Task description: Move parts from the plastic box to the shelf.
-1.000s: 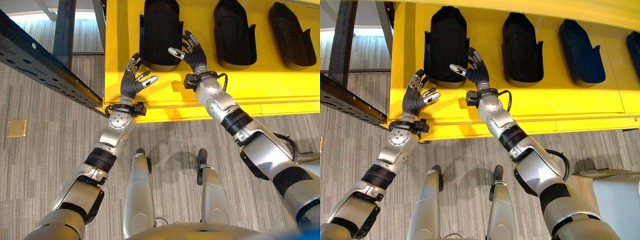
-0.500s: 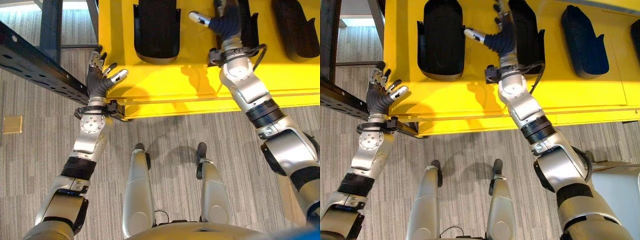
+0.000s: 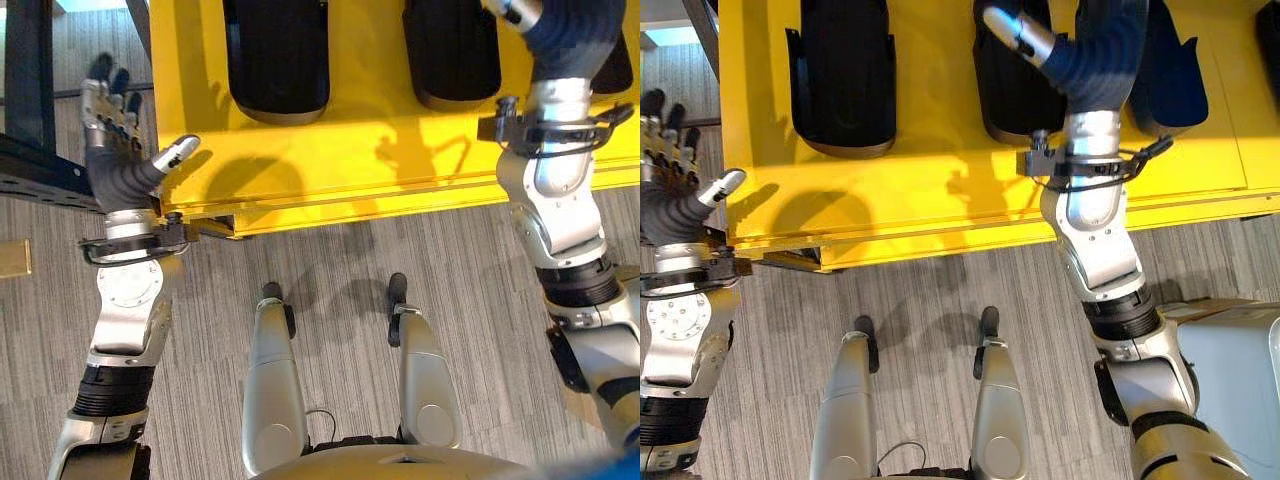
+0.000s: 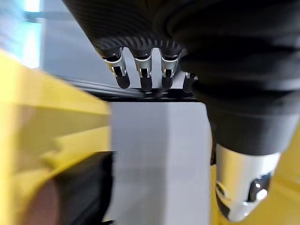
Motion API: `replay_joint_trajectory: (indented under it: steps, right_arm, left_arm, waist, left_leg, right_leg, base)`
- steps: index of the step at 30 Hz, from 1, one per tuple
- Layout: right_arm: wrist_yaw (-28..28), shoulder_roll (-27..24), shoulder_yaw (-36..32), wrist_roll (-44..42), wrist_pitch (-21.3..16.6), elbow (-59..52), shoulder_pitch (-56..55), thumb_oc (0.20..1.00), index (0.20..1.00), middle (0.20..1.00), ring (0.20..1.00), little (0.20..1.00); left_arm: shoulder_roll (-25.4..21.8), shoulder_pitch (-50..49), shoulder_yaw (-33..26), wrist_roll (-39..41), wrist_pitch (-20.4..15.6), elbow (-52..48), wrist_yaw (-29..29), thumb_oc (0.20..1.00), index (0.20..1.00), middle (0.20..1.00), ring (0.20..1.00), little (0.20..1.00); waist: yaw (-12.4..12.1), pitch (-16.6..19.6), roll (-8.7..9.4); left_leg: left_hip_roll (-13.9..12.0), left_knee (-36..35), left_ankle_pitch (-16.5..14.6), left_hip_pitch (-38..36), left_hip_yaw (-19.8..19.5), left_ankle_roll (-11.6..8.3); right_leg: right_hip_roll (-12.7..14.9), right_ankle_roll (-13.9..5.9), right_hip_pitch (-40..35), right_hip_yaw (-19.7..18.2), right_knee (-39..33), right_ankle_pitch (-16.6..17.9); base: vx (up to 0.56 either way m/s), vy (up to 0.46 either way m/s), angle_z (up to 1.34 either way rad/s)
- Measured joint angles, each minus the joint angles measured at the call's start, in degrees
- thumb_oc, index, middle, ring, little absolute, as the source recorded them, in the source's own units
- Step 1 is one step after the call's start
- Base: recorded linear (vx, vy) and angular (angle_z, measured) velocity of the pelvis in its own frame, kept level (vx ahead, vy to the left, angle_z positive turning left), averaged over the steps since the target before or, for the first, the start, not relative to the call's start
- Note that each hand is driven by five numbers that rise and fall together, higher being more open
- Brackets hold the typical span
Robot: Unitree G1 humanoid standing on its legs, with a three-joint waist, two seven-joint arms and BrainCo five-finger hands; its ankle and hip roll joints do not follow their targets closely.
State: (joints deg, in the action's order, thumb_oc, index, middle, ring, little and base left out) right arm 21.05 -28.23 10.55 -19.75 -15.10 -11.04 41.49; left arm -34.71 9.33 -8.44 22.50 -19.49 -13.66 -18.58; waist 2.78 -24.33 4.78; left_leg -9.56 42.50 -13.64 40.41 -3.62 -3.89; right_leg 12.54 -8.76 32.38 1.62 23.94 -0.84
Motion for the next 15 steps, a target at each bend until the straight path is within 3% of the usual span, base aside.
replay_joint_trajectory:
  steps: [7,12,15]
  right_arm:
    - [-5.1,0.2,-4.7,-6.0,-1.8,-9.5,-19.0,1.0,1.0,1.0,1.0,1.0]
    - [-7.7,1.1,-6.4,-6.6,-3.2,-12.5,-27.5,1.0,1.0,1.0,1.0,1.0]
    - [-8.8,1.2,-7.7,-7.2,-3.5,-12.6,-30.3,1.0,1.0,1.0,1.0,1.0]
  left_arm:
    - [-2.8,-9.2,-2.1,-6.7,0.3,-5.2,2.7,1.0,1.0,1.0,1.0,1.0]
    - [-5.0,-12.1,0.3,-16.1,1.4,-3.2,4.5,1.0,1.0,1.0,1.0,1.0]
    - [-7.7,-11.2,4.2,-25.9,3.4,2.4,4.5,1.0,1.0,1.0,1.0,1.0]
  waist:
    - [-0.3,0.1,-0.49]
    - [-0.3,0.4,-0.57]
    - [0.2,0.6,-0.41]
  left_leg:
    - [-0.6,-2.9,0.8,-4.3,-0.1,-0.67]
    - [-0.5,-6.0,1.5,-9.5,-0.1,-0.94]
    - [-0.5,-6.3,1.7,-11.1,-0.1,-1.33]
  right_leg:
    - [-0.4,0.15,-3.8,0.7,-1.5,-0.2]
    - [-0.4,0.18,-9.4,1.5,-4.5,-0.1]
    - [-0.4,-0.22,-11.2,1.7,-5.1,0.2]
  base:
    - [0.0,-0.052,0.03]
    - [0.01,-0.057,0.06]
    - [0.01,-0.049,0.01]
